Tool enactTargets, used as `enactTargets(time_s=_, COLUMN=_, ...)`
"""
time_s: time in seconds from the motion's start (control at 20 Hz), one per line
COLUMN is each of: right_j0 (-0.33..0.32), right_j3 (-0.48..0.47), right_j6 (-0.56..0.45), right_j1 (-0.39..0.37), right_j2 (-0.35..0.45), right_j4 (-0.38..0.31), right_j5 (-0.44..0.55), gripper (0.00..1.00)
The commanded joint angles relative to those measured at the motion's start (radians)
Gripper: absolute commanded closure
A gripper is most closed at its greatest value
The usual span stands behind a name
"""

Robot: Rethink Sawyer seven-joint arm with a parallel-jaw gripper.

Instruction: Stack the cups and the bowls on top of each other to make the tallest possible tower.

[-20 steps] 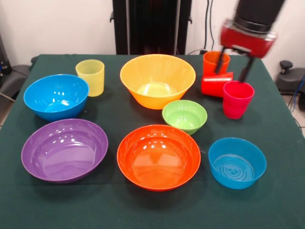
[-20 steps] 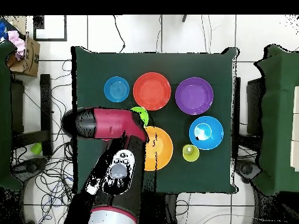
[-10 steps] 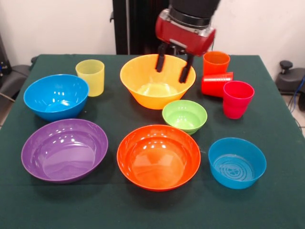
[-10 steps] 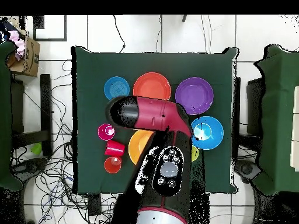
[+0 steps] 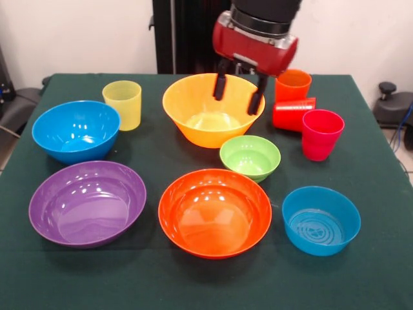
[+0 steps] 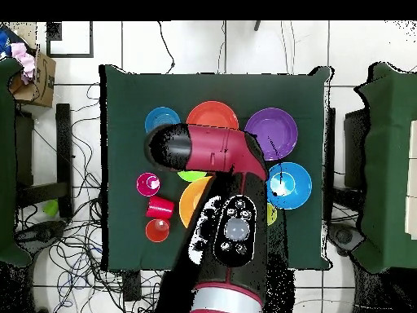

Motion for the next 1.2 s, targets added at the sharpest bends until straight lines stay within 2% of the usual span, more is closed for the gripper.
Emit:
enactTargets(time_s=0.05, right_j0=-0.003, right_j3=-0.098, right_j6=-0.124, right_j1=0.095, right_j2=0.185, right_j4=-0.029, right_j5=0.17, gripper=0.0)
enactTargets(time_s=0.35, right_j0=-0.003, right_j3=-0.135, right_j6=-0.073, right_j1=0.13, right_j2=0.173, right_j4=-0.048, right_j5=0.126, gripper=0.0)
enactTargets(time_s=0.5, right_j0=-0.012, right_j3=-0.137, right_j6=-0.09, right_j1=0.129, right_j2=0.177, right_j4=-0.056, right_j5=0.121, gripper=0.0)
enactTargets(time_s=0.9, right_j0=-0.036, right_j3=-0.176, right_j6=-0.124, right_j1=0.129, right_j2=0.192, right_j4=-0.056, right_j5=0.178, gripper=0.0)
enactTargets(time_s=1.2, right_j0=-0.038, right_j3=-0.191, right_j6=-0.106, right_j1=0.11, right_j2=0.178, right_j4=-0.054, right_j5=0.228, gripper=0.0)
